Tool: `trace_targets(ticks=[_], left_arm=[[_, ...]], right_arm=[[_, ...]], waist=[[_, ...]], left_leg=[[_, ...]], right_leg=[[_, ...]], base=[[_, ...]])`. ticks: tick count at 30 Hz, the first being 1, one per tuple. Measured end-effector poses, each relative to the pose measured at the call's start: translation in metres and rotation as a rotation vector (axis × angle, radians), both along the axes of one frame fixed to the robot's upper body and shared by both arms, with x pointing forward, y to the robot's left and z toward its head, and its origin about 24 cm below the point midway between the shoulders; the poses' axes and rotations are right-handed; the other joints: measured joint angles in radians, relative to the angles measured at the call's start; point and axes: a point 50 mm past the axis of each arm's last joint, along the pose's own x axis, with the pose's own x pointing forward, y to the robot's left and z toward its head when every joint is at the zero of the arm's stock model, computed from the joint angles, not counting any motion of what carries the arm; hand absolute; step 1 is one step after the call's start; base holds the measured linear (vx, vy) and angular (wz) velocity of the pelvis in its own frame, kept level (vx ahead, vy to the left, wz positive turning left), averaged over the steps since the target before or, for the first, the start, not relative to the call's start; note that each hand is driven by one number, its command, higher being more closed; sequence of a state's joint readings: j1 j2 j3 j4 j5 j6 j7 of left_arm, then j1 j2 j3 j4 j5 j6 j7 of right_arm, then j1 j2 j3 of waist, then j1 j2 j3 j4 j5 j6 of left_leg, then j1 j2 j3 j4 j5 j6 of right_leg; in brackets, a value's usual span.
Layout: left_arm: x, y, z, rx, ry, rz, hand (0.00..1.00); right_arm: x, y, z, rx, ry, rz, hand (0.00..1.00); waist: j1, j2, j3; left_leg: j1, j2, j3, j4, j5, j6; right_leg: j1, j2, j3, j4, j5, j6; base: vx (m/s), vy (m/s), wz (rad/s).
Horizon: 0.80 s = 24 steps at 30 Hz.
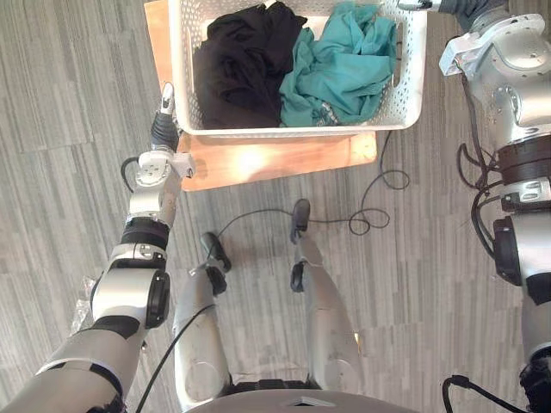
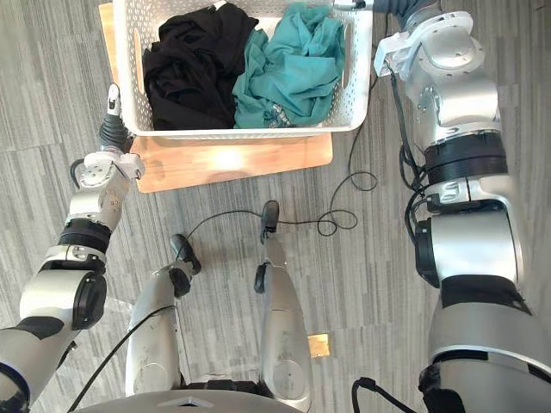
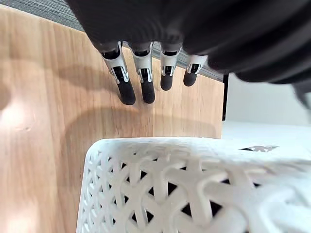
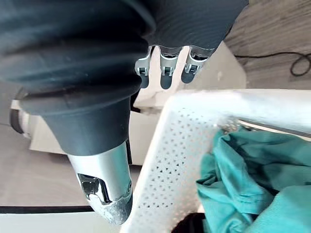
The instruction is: Pick up the laundry basket with both hands and put the clothes into the washing machine.
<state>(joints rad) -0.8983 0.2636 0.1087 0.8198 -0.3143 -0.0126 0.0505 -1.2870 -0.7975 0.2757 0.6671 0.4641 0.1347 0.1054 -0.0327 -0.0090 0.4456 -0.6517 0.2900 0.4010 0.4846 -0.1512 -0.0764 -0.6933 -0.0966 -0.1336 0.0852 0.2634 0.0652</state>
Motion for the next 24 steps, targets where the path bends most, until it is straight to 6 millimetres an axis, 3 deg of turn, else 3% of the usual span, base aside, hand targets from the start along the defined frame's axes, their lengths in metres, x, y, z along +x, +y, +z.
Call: trace_targets(ticks=[9, 17, 21, 24], left_arm=[[0.001, 0.004, 0.000, 0.035, 0.007, -0.019, 0.00], [0.002, 0.004, 0.003, 0.023, 0.006, -0.018, 0.00], [0.002, -0.001, 0.010, 0.025, -0.011, -0.036, 0.00], [-0.001, -0.008, 0.027, 0.044, -0.078, -0.081, 0.00]], right_arm=[[-0.001, -0.035, -0.009, -0.160, 0.110, -0.139, 0.00], [-0.005, -0.075, -0.021, -0.051, 0.165, -0.263, 0.00], [-0.006, -0.087, -0.049, -0.043, 0.238, -0.286, 0.00], [-0.006, -0.091, -0.068, -0.052, 0.290, -0.288, 0.00]], waist=[[0.001, 0.000, 0.000], [-0.003, 0.000, 0.000], [-0.001, 0.000, 0.000], [0.002, 0.000, 0.000]], left_leg=[[0.000, 0.001, -0.017, -0.017, 0.003, -0.003], [0.007, -0.004, -0.018, -0.037, 0.016, -0.006], [0.005, -0.005, -0.020, -0.039, 0.019, -0.006], [-0.001, -0.007, -0.022, -0.037, 0.019, -0.005]], right_leg=[[0.002, 0.000, -0.039, 0.000, 0.027, -0.004], [0.020, 0.001, -0.044, -0.036, 0.045, -0.011], [0.021, 0.000, -0.046, -0.036, 0.045, -0.010], [0.021, 0.000, -0.049, -0.043, 0.045, -0.010]], base=[[0.04, -0.009, 0.03], [0.03, -0.014, 0.01], [0.00, -0.008, 0.01], [0.00, 0.000, 0.00]])
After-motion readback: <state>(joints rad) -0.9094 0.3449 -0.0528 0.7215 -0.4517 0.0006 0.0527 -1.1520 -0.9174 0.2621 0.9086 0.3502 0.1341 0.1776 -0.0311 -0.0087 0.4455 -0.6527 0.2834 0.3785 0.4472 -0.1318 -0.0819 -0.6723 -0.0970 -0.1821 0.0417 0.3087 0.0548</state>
